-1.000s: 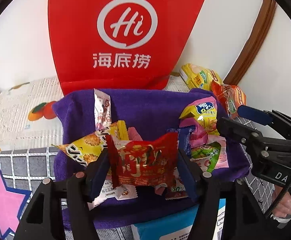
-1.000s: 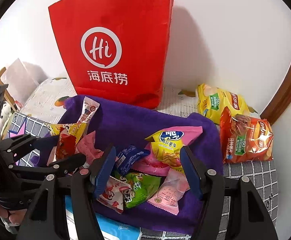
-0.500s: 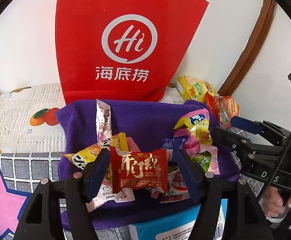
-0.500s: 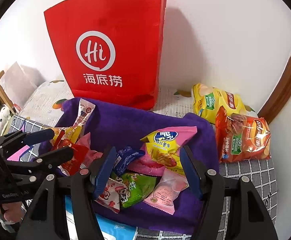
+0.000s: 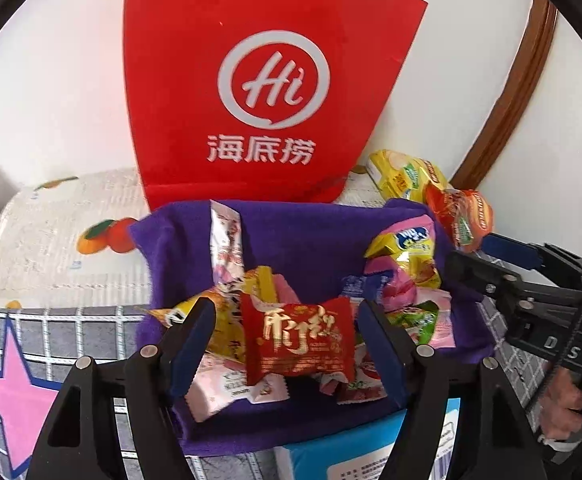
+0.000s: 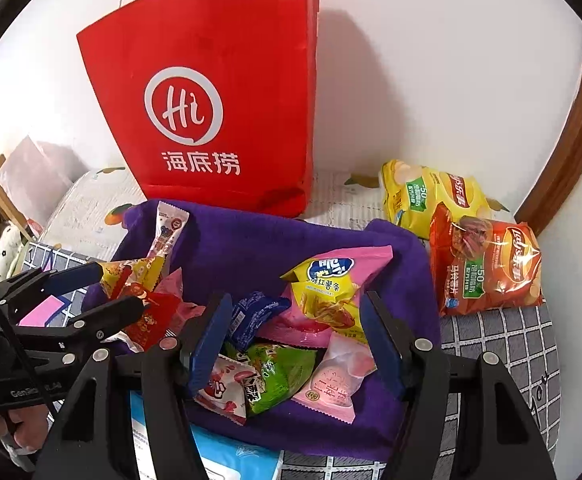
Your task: Organize snacks
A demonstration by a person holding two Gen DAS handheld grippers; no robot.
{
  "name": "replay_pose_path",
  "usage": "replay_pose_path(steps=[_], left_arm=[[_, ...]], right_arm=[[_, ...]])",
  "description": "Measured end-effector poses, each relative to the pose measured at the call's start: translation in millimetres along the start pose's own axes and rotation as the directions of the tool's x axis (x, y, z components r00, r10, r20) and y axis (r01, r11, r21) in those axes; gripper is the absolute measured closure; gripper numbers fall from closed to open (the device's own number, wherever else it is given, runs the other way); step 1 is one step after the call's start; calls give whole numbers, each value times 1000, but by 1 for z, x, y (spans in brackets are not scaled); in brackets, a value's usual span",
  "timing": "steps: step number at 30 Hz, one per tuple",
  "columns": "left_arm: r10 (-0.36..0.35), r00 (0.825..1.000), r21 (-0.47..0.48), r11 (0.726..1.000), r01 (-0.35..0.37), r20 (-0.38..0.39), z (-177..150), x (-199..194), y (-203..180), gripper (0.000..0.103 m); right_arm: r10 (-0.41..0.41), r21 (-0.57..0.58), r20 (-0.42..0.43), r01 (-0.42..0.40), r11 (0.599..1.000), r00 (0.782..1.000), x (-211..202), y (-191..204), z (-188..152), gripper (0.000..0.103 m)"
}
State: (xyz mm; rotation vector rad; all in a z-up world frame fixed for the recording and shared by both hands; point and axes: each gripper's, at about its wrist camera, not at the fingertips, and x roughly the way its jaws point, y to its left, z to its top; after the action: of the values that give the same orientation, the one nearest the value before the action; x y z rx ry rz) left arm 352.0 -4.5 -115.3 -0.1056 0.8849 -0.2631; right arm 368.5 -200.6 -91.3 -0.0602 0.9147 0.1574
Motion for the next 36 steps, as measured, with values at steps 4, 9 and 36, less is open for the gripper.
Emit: replay_pose_path(steps=[4,9,36], left_arm=[[35,999,4,999,-35,16,2,-6,1,26],[93,995,13,996,-94,27,4,-18,0,26],[141,980,39,988,-148,137,-104,-195,-51,3]], right_arm=[[0,5,26,0,1000,1000,-12,2,1,34],[2,41,41,-4,999,999,-27,-1,3,34],[-165,130,116,150,980,979,-198,21,-118,3]])
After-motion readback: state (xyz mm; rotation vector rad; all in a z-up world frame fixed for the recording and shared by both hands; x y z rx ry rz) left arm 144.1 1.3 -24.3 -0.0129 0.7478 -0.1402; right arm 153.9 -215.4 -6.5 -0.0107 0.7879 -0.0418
